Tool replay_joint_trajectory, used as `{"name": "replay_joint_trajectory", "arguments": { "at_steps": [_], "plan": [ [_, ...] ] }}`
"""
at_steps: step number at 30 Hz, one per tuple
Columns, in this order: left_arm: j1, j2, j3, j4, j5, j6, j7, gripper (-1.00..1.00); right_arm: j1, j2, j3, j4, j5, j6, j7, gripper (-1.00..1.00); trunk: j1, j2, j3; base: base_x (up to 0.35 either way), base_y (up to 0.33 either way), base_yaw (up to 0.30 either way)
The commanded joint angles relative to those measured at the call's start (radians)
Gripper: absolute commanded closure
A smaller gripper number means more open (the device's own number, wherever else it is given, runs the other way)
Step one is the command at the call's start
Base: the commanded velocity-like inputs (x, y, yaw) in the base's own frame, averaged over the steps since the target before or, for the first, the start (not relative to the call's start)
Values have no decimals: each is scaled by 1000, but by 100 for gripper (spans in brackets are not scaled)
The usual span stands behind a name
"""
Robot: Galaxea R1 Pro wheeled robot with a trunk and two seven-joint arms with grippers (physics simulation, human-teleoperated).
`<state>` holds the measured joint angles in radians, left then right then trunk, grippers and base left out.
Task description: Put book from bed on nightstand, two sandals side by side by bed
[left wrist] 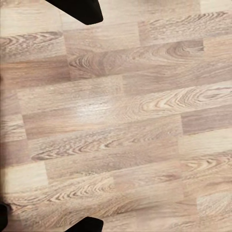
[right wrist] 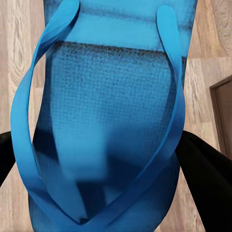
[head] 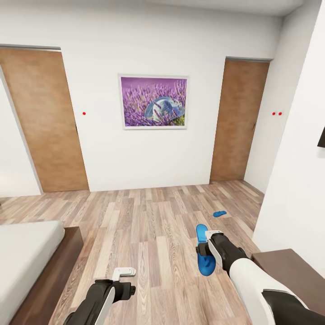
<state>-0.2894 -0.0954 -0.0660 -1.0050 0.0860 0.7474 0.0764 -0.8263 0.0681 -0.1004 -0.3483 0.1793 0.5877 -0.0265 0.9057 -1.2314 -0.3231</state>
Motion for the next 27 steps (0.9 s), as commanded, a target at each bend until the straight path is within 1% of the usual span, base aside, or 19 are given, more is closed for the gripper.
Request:
{"name": "replay_joint_trajectory", "arguments": {
  "at_steps": [1, 27],
  "plan": [
    [-1, 0, -1, -1, 9, 4, 8, -100, 0, 1, -8, -2, 8, 4, 0, 100, -4, 6, 2, 0, 0, 0],
    [-1, 0, -1, 0, 9, 4, 8, -100, 0, 1, -9, -1, 8, 3, -1, 100, -104, 188, 83, 0, 0, 0]
  ]
}}
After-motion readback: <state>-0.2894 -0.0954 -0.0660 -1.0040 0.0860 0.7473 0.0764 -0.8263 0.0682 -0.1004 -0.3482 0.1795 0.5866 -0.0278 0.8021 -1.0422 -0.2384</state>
